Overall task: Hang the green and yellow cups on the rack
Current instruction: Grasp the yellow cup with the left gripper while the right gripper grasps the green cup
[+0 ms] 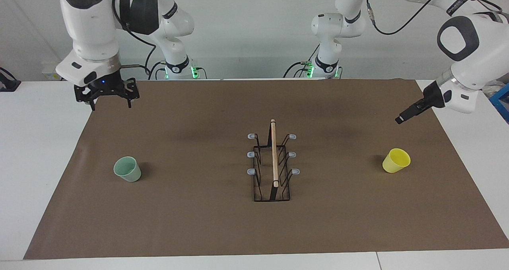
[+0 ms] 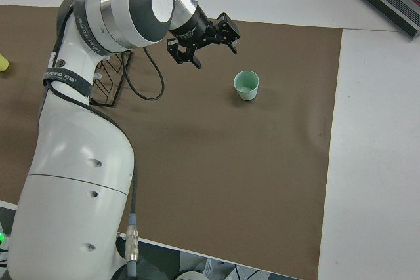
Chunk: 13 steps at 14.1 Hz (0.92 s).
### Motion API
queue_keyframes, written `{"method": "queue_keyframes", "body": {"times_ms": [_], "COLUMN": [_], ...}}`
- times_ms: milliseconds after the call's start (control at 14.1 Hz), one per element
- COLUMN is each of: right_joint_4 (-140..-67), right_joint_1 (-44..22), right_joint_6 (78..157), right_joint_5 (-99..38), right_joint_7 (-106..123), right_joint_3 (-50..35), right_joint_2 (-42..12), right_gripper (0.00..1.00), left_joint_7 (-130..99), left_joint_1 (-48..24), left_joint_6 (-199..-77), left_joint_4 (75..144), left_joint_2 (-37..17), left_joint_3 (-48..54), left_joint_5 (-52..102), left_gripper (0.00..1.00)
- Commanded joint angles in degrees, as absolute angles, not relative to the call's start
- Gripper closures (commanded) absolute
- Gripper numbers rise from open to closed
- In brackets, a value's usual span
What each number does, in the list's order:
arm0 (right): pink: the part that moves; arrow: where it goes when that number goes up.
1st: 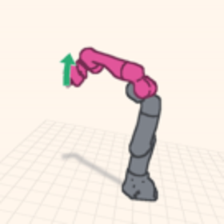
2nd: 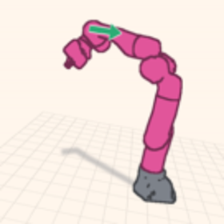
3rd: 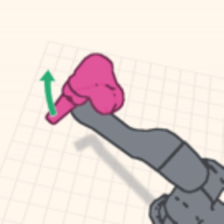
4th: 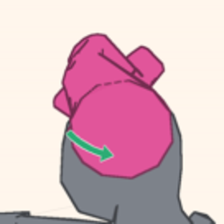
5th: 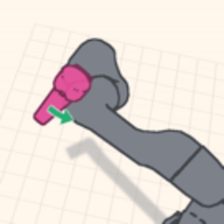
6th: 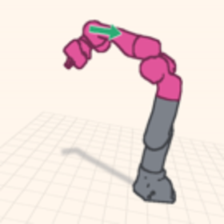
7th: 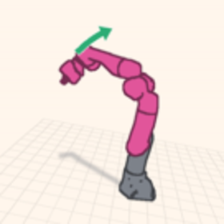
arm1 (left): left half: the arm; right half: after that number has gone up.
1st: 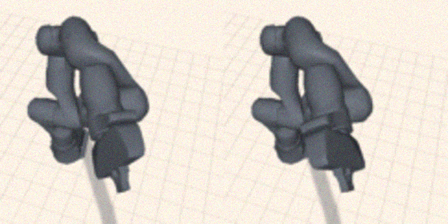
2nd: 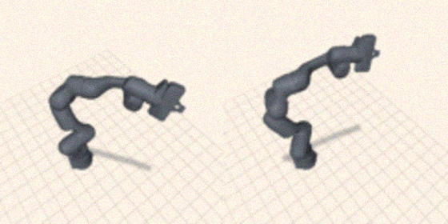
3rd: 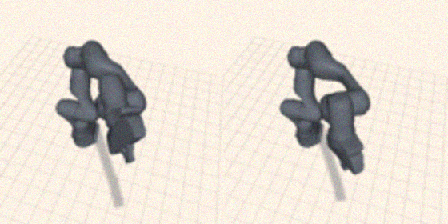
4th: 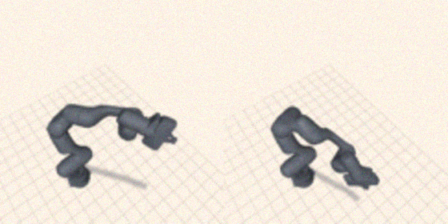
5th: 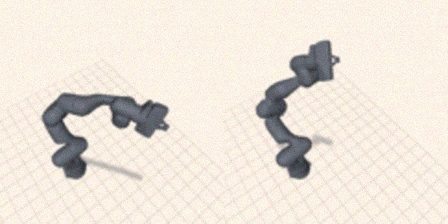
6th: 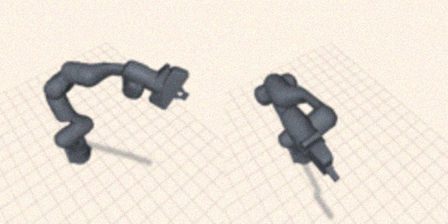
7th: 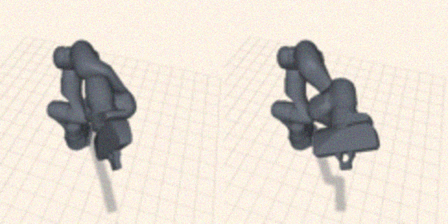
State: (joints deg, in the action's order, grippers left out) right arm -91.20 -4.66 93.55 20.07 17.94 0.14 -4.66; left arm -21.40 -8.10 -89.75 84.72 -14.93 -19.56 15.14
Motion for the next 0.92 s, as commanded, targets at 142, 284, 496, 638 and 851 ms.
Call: {"method": "queue_keyframes", "body": {"times_ms": [142, 284, 496, 638, 851], "right_joint_4": [-94.5, -94.1, -95.7, -99.1, -102.4], "right_joint_1": [-3.2, -3.4, -5.5, -4.6, -4.0], "right_joint_6": [93.3, 93.5, 97.2, 102.6, 105.0], "right_joint_5": [23.0, 24.3, 34.8, 37.3, 42.7], "right_joint_7": [33.8, 38.3, 68.5, 75.2, 75.9], "right_joint_3": [0.1, 0.1, -0.2, -0.1, -0.1], "right_joint_2": [-2.6, -2.8, -2.0, -0.9, -0.4], "right_gripper": [0.00, 0.00, 0.00, 0.00, 0.00], "left_joint_7": [-43.3, -50.4, -54.8, -55.6, -55.5], "left_joint_1": [-9.1, -8.9, -5.1, -4.0, -0.4], "left_joint_6": [-91.6, -93.4, -94.2, -97.7, -99.2], "left_joint_4": [77.4, 76.5, 73.3, 72.9, 72.4], "left_joint_2": [-24.8, -27.9, -33.8, -36.2, -40.2], "left_joint_3": [-24.0, -25.5, -26.3, -26.5, -26.2], "left_joint_5": [22.8, 25.0, 30.4, 30.9, 33.7], "left_gripper": [0.00, 0.00, 0.00, 0.00, 0.00]}}
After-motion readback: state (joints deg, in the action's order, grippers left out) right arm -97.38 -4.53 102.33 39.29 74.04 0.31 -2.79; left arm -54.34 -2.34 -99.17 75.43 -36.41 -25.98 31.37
